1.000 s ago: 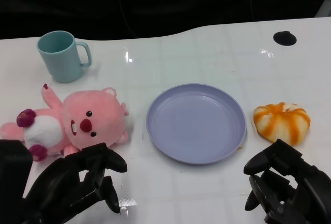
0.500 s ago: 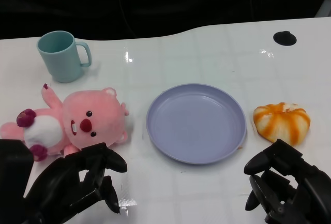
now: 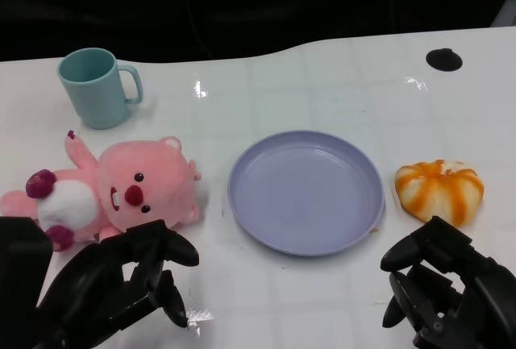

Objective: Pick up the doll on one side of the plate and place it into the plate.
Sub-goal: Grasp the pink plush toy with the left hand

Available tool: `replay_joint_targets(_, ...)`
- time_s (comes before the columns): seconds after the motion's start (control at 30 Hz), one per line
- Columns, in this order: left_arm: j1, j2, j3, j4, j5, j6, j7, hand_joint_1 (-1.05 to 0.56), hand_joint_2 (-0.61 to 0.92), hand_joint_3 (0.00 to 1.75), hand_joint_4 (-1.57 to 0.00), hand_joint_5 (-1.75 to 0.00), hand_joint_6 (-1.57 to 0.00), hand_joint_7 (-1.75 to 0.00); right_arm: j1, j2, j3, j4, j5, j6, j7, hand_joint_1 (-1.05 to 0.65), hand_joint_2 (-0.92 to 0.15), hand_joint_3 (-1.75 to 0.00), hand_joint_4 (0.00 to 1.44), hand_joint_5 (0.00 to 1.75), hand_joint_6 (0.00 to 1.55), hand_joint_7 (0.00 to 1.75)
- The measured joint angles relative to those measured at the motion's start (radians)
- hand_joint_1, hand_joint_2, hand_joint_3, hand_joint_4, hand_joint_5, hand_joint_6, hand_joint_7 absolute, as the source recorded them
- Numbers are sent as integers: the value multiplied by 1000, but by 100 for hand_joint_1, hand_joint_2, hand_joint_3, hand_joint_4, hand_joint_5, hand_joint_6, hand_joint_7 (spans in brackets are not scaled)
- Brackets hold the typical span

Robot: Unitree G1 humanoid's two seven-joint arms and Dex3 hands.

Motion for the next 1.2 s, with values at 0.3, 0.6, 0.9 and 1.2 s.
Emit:
replay_joint_targets(0.3,22,-49,45,0,-50,-140,-36,-32,72,63,-57,-122,-64,-66,0,0,2,-1,-2,0,-1,-30,-92,-61,50,175,38,168)
replay_joint_targets(0.6,31,-42,47,19,-2,-341,-81,-44,90,16,-32,-86,-50,-10,0,0,12,-1,-9,-1,-1,-30,-92,-60,52,175,40,167)
replay_joint_targets(0.9,23,-19,62,45,53,-514,-101,-52,91,3,-13,-78,-41,-1,1,0,15,-8,-8,-1,-2,-30,-92,-60,51,175,39,167)
replay_joint_targets(1.2,3,19,83,74,207,-676,-67,-58,92,2,-2,-56,-26,0,1,0,17,-10,-7,-1,-4,-29,-92,-60,52,175,40,166)
